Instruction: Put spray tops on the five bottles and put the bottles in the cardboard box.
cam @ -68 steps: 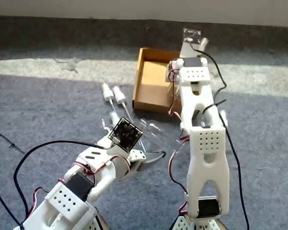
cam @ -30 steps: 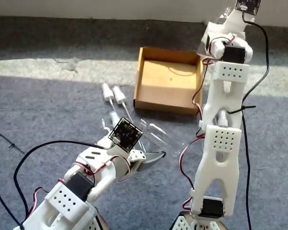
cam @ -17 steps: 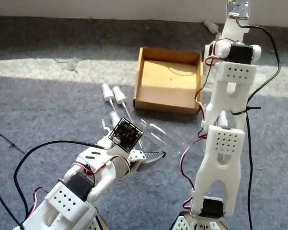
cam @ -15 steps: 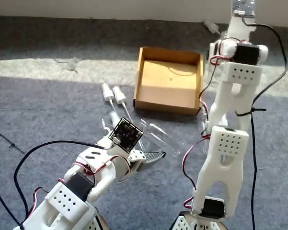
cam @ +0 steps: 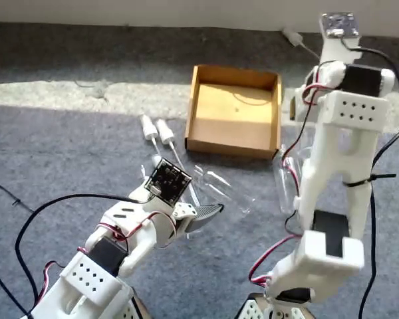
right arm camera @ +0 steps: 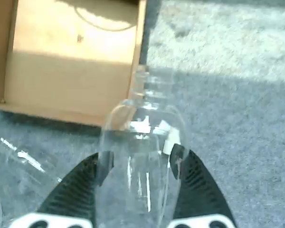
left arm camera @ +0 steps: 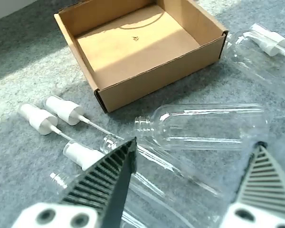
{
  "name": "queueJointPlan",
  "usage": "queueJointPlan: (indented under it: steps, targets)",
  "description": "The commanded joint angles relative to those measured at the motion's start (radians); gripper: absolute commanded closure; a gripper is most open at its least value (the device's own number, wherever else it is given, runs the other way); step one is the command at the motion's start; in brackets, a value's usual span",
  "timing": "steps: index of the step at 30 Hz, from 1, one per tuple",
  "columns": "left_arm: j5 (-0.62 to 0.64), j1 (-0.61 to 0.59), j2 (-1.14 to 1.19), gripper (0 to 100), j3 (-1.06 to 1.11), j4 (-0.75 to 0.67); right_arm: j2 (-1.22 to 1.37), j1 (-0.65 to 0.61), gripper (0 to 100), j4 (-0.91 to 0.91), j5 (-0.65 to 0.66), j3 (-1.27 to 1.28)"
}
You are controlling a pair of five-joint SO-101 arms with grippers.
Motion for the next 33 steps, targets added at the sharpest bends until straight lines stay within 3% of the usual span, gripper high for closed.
queueJointPlan:
  steps: [1, 9, 16, 20, 26, 29, 33]
  targets:
    - [-0.006, -0.068, -0.012, 66, -0.019, -0.023, -0.361, -0.018, 99.5, -0.237, 0.017, 0.591]
    - [-0.006, -0.326, -0.012, 66, -0.059, 0.048, -0.944, -0.077, 99.4, -0.668, 0.017, 1.455]
    - [-0.006, -0.567, -0.012, 66, 0.036, 0.072, -1.283, -0.082, 99.1, -0.881, 0.018, 1.756]
    - [-0.008, -0.578, -0.012, 66, 0.107, 0.071, -1.371, -0.088, 95.0, -1.038, 0.018, 1.870]
    - [-0.008, -0.573, -0.012, 66, 0.246, -0.011, -1.469, -0.096, 76.0, -1.297, 0.014, 2.163]
    - [-0.006, -0.576, -0.010, 66, 0.269, -0.055, -1.498, -0.091, 74.1, -1.293, 0.017, 2.242]
    - [-0.003, -0.602, -0.012, 66, 0.255, 0.068, -1.520, -0.090, 74.1, -1.271, 0.017, 2.198]
